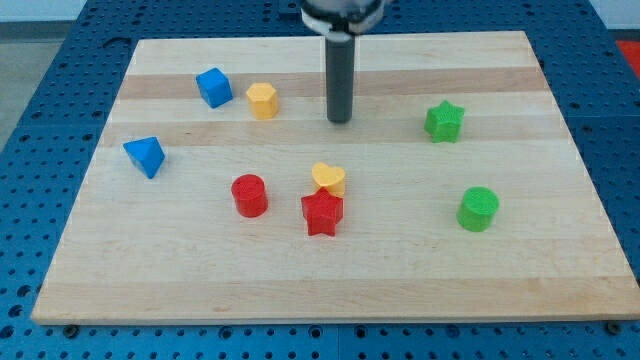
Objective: Push the yellow hexagon to the right of the red circle
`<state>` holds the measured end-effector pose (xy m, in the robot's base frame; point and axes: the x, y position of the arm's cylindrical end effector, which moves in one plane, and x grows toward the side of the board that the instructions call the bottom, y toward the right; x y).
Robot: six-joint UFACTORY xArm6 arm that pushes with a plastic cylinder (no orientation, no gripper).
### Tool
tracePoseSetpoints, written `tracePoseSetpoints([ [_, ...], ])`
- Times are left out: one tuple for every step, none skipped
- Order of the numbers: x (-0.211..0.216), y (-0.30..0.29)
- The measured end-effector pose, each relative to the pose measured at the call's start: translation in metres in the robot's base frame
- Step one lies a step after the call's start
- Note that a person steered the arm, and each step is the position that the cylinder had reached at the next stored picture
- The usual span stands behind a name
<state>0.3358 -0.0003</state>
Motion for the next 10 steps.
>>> tracePoseSetpoints([
  [-0.048,-0.040],
  [-0.049,-0.087],
  [-0.010,-0.101],
  [0.010,-0.085],
  [0.008,-0.083],
  [0.011,-0.087],
  [0.054,-0.084],
  [0.076,-0.081],
  [0.068,-0.084],
  [0.057,-0.108],
])
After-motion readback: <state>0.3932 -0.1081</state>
